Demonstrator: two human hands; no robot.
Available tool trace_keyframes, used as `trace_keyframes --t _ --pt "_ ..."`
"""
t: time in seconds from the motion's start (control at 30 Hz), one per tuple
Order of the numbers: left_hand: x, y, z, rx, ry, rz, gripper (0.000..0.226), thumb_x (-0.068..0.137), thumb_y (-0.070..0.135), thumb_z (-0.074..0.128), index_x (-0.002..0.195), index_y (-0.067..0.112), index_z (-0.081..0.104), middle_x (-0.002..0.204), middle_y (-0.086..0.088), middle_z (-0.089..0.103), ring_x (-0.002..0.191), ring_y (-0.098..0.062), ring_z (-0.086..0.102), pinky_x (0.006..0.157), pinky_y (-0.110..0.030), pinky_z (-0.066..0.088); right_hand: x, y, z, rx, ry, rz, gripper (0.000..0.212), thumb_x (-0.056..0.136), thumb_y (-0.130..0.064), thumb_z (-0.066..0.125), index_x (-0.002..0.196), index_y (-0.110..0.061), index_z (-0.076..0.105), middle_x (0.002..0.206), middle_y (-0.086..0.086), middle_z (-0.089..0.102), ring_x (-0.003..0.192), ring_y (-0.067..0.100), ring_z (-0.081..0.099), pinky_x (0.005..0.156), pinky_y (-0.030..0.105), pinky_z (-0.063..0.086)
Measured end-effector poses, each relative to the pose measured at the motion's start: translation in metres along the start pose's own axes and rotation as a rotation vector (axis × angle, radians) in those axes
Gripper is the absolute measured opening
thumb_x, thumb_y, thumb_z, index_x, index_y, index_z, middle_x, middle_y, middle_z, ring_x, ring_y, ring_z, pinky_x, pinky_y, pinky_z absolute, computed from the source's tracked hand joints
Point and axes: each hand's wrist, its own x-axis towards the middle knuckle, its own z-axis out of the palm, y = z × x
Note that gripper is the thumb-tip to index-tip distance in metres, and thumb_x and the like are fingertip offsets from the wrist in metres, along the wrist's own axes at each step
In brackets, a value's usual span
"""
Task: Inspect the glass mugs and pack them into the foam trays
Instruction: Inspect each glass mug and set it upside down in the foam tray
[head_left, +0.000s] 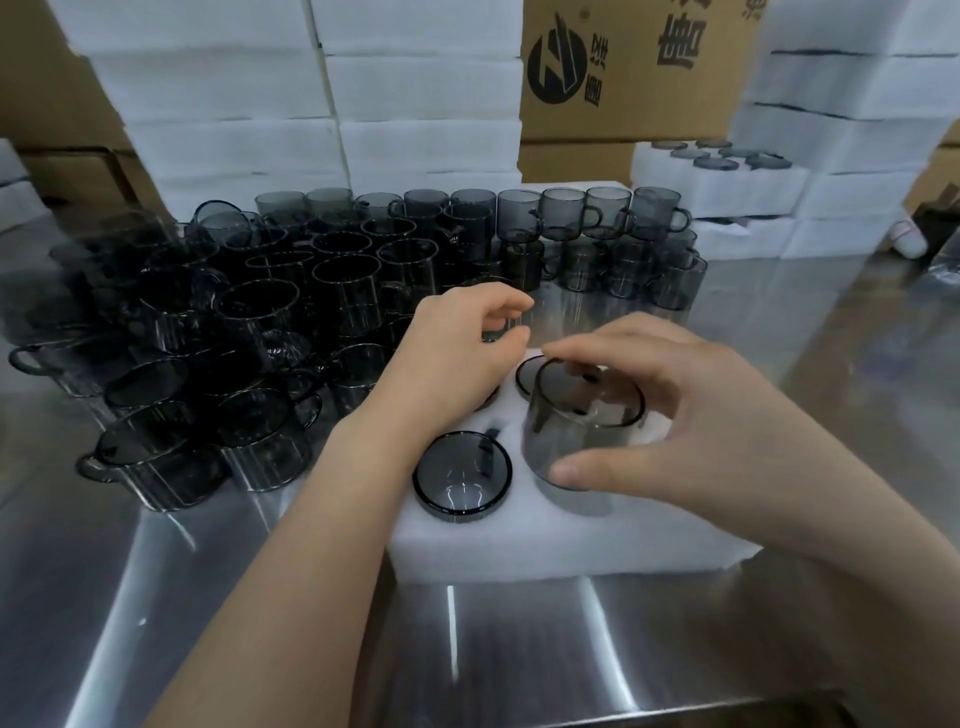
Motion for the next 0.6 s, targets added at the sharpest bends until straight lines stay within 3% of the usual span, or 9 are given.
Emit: trace_keyframes --t 0.1,0.23,0.33,0.47,0.53,0.6 --pt "0.001 -0.001 0.0 -0.006 0.001 -0.006 0.027 0.091 0.014 0.063 0.117 0.02 0.069 0.109 0.006 0.069 0.103 -0.008 0.064 0.096 -0.023 0.049 -0.007 -0.005 0.0 -0.097 0.025 0.01 0.067 0.054 -0.048 0.077 0.12 -0.042 0.064 0.105 -0.022 0.057 0.104 -0.001 0.054 0.088 0.015 0.04" --pt "0.001 -0.001 0.0 -0.01 0.003 -0.007 0.027 0.091 0.014 0.062 0.117 0.021 0.069 0.11 0.006 0.069 0.102 -0.006 0.064 0.093 -0.017 0.049 -0.012 -0.004 0.0 -0.041 0.002 0.022 0.066 0.053 -0.044 0.081 0.117 -0.047 0.062 0.113 -0.03 0.057 0.112 -0.005 0.052 0.092 0.01 0.037" --pt "0.0 -0.002 0.001 -0.01 0.0 -0.011 0.028 0.092 0.015 0.062 0.118 0.021 0.069 0.112 0.006 0.069 0.103 -0.005 0.064 0.093 -0.015 0.048 -0.016 -0.001 -0.002 0.013 0.016 0.08 0.071 0.045 -0.055 0.078 0.114 -0.053 0.062 0.115 -0.039 0.057 0.116 -0.01 0.047 0.095 0.007 0.033" --pt "0.0 -0.002 0.0 0.002 -0.01 -0.017 0.028 0.092 0.015 0.062 0.118 0.022 0.069 0.112 0.007 0.069 0.102 -0.005 0.064 0.089 -0.011 0.046 -0.023 -0.003 0.003 -0.117 0.037 0.06 0.069 0.051 -0.068 0.061 0.119 -0.058 0.052 0.115 -0.036 0.055 0.121 -0.01 0.039 0.112 0.033 0.026" --pt "0.0 -0.001 0.0 0.003 -0.011 -0.017 0.027 0.092 0.015 0.062 0.117 0.021 0.069 0.112 0.006 0.069 0.101 -0.006 0.065 0.091 -0.014 0.047 -0.024 -0.005 0.005 -0.189 0.055 0.031 0.066 0.057 -0.068 0.063 0.121 -0.056 0.051 0.115 -0.034 0.053 0.122 -0.01 0.035 0.114 0.04 0.02" --pt "0.0 0.0 0.0 0.005 -0.015 -0.017 0.027 0.092 0.014 0.062 0.117 0.02 0.069 0.111 0.006 0.069 0.101 -0.008 0.065 0.093 -0.019 0.048 -0.023 -0.006 0.005 -0.199 0.075 0.028 0.064 0.061 -0.057 0.069 0.123 -0.046 0.057 0.113 -0.029 0.054 0.118 -0.007 0.042 0.113 0.043 0.025"
